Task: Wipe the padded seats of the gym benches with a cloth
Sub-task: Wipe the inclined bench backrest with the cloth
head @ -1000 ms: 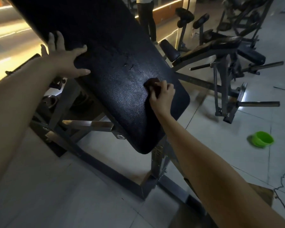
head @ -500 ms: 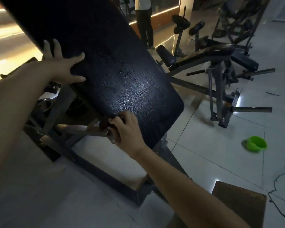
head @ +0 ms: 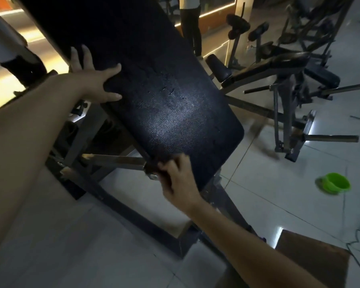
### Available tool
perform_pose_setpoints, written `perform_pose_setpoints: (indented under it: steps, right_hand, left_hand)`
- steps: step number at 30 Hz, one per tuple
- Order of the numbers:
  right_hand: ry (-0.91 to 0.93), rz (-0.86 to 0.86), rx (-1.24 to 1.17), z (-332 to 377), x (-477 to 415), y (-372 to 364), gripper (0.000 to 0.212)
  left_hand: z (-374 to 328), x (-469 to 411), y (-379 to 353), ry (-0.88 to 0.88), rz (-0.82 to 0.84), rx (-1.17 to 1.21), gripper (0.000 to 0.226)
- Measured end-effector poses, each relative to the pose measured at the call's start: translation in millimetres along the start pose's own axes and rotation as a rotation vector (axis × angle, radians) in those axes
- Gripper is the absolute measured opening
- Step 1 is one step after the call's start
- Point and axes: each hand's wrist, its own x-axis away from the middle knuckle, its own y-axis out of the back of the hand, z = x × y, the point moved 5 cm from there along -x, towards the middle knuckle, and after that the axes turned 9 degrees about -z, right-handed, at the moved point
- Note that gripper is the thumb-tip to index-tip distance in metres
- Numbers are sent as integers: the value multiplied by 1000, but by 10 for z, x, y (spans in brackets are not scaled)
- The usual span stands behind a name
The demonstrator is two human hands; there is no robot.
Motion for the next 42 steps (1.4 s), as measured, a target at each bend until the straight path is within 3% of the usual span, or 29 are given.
perform_pose_setpoints:
  steps: [3,7,9,12,14,19,24,28,35,42]
  right_hand:
    - [136,87,90,27,323,-11,20]
    - [50,-14,72,-61,245,56,18]
    - [-101,-136,88,-265,117,153,14]
    - [-489,-348,175,-891,-137,406,16]
    - [-571,-374,199,-1155,-266,511,17]
    - [-506,-348,159,-856,-70,446,15]
    - [-213,-145,33,-169,554,193,14]
    - [-252,-205,45,-397,451,258,15]
    - [-443,-395,122,-1280,-22,634,18]
    - [-696,-500,195,-2055,-312,822,23]
  left_hand:
    - [-15,-12,1,2,3,-17,86]
    - [-22,-9,22,7,-5,-31,87]
    - [-20,-25,24,2,-9,-34,87]
    - [0,-36,-11,-10,-15,-16,86]
    - [3,-39,-20,-12,-27,-12,85]
    - [-6,-34,-16,-1,-31,-4,84]
    - [-12,-81,-7,13,-28,-65,87]
    - [-199,-19,-58,-15,-37,-95,84]
    - [-938,206,-693,-309,-58,-205,98]
    - [-843,224,-866,-415,-339,-235,102]
